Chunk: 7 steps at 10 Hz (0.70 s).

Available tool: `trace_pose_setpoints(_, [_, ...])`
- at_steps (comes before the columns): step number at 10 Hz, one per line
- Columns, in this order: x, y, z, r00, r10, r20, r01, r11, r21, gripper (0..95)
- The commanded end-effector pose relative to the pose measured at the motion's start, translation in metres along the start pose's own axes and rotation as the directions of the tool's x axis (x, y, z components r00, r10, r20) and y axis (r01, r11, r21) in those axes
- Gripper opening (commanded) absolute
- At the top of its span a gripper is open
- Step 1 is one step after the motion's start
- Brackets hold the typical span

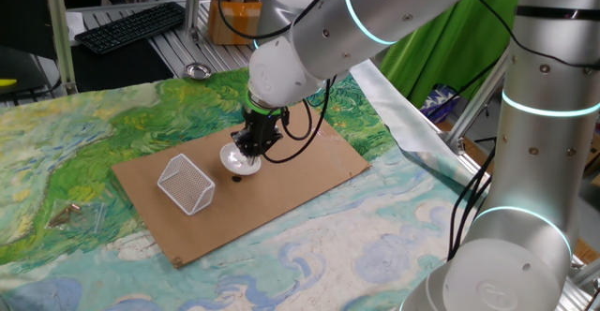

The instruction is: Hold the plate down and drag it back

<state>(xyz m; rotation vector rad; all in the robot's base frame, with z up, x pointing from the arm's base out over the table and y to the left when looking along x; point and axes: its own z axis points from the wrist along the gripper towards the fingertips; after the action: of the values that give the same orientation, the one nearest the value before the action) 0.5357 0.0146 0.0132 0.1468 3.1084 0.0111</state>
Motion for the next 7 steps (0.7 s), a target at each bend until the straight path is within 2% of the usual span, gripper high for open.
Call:
trace_pose_setpoints(1, [0.0005, 0.0007, -0.0002, 1.000, -0.001, 0.000, 0.001, 1.000, 0.017, 0.0])
trace_pose_setpoints(3, [0.0005, 0.0012, -0.0003, 1.000, 0.012, -0.004, -0.012, 1.000, 0.010, 0.0])
trace_pose_setpoints(4, [0.0006, 0.0014, -0.0004, 1.000, 0.026, -0.008, -0.026, 1.000, -0.008, 0.0])
trace_pose_setpoints(7, [0.0009, 0.0058, -0.0013, 0.999, 0.048, -0.015, -0.048, 0.998, -0.031, 0.0])
